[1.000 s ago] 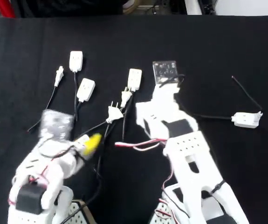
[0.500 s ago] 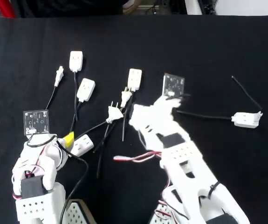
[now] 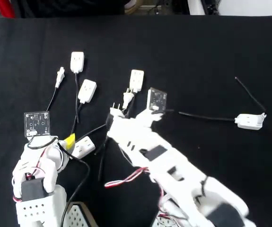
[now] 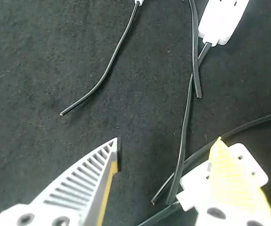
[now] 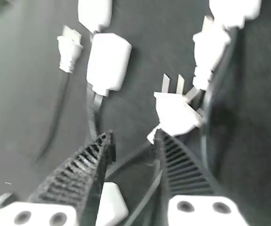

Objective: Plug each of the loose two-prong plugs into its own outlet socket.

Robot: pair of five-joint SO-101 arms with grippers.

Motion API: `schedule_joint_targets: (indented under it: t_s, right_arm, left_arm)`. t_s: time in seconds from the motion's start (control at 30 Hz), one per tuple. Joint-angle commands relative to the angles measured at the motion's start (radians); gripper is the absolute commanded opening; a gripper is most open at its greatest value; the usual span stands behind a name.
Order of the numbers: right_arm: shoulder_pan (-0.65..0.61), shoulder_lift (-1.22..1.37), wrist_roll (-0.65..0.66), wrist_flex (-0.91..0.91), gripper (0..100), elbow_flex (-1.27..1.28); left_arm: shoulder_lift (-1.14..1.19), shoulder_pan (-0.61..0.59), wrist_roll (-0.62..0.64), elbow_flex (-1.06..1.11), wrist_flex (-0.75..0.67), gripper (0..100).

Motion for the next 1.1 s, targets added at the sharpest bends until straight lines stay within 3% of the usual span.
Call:
schedule_joint_targets:
  t_s: [0.0, 0.3, 0.57, 0.77, 1.07]
  right_arm:
    - [-0.009, 0.143, -0.028, -0.021, 16.8, -0.124]
    - [-0.012, 0.282, -0.035, -0.006, 16.8, -0.252]
    - [-0.008, 0.378, -0.037, 0.23, 17.2, -0.384]
    - [-0.008, 0.38, -0.037, 0.308, 27.7, -0.401]
    - [-0.005, 0.36, -0.037, 0.338, 23.4, -0.401]
  left_arm:
    - [-0.003, 0.008, -0.012, -0.005, -0.02, 30]
    - [-0.003, 0.008, -0.014, 0.004, -0.021, 30]
    - [-0.003, -0.001, -0.014, -0.002, -0.021, 30]
    - [-0.003, -0.001, -0.014, -0.002, -0.023, 30]
    - [-0.003, -0.001, -0.014, -0.001, -0.026, 30]
